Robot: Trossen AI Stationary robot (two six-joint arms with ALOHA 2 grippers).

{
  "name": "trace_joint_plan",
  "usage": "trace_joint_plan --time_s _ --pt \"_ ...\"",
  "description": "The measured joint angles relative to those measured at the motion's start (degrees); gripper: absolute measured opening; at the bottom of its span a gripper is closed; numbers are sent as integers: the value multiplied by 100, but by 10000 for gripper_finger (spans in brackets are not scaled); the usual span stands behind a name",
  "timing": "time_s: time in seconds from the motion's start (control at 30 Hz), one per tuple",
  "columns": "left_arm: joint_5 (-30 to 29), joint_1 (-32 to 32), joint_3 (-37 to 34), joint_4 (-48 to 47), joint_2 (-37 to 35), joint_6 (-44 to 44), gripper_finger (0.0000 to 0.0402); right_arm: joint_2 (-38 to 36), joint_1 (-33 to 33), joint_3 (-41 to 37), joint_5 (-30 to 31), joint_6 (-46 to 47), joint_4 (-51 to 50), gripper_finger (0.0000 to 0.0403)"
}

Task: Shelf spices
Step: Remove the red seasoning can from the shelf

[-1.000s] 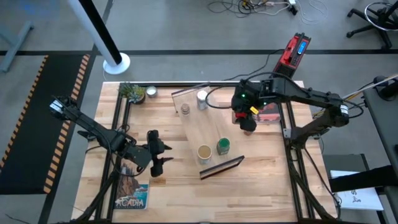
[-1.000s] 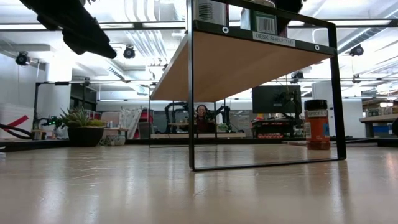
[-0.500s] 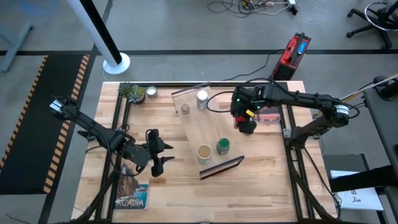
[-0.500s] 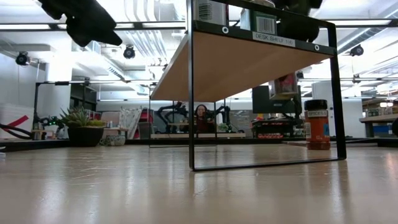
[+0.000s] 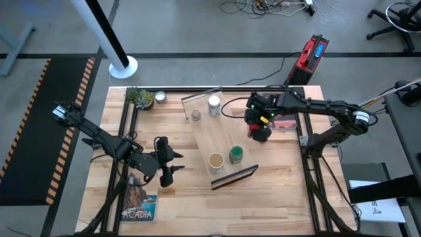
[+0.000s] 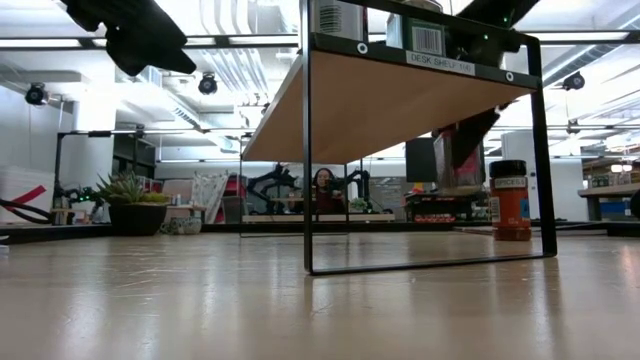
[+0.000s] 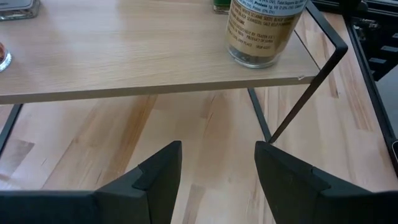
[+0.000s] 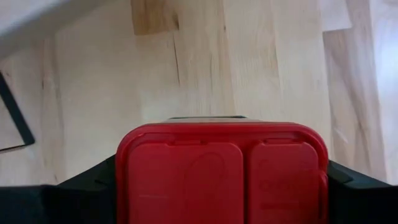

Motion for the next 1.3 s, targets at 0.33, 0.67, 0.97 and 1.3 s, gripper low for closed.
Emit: trace_joint_plan --time_s 0.33,0.67,0.97,1.3 --pt "1 0 -2 0 -2 0 192 0 -35 -292 -17 0 544 274" --pt "5 0 -4 0 -2 4 192 0 -35 -434 -152 113 649 275" --pt "9 0 -7 0 -2 -2 192 37 -33 -537 -318 142 766 276" --pt "46 0 -9 -1 -2 -15 192 83 -52 -597 -168 128 872 276"
